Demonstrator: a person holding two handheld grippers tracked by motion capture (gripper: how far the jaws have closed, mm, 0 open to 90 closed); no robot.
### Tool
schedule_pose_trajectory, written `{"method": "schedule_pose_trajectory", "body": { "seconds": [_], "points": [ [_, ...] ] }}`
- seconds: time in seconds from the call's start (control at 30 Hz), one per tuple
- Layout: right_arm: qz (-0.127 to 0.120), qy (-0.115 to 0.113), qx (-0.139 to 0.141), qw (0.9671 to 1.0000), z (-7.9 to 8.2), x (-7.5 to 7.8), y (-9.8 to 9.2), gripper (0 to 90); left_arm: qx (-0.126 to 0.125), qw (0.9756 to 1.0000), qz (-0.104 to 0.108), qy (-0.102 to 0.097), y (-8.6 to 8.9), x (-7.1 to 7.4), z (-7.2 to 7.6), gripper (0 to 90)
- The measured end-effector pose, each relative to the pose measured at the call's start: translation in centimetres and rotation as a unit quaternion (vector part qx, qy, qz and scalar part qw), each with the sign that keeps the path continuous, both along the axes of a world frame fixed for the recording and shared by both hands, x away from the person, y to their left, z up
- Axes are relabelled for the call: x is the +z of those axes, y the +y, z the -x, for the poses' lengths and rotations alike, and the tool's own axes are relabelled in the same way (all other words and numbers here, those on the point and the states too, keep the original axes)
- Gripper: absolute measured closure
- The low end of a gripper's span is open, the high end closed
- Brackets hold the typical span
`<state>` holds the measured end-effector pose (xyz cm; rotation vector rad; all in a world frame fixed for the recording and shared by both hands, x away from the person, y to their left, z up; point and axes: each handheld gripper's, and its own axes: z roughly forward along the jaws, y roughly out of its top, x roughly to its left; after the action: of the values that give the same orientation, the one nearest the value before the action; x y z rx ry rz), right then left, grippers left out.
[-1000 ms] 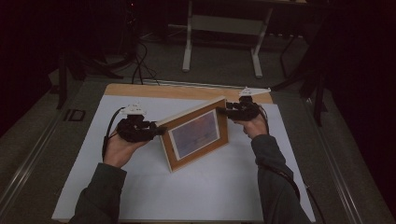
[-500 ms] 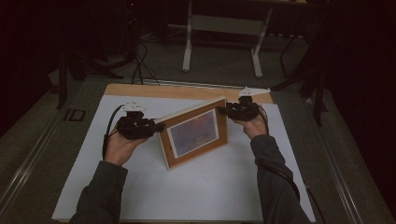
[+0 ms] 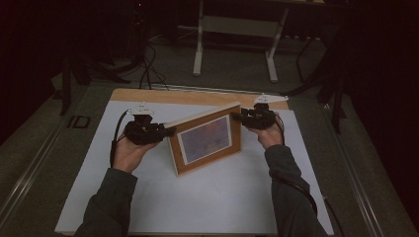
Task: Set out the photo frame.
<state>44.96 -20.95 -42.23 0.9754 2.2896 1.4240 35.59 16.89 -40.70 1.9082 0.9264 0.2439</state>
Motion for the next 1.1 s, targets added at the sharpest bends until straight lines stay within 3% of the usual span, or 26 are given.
{"method": "schedule_pose_trajectory", "body": {
  "seconds": [0.63,1.1],
  "points": [
    [0.007,-0.021,-0.044,0.9988,1.6,0.2,-0.6,61.6,0.008,1.0,0.005,0.003,-0.6,0.1,-1.7,65.2],
    [-0.001,-0.019,-0.067,0.9976,2.2,-0.1,-1.2,61.4,0.014,0.9999,0.006,-0.008,-1.3,0.1,-2.7,62.2]
  ]
}}
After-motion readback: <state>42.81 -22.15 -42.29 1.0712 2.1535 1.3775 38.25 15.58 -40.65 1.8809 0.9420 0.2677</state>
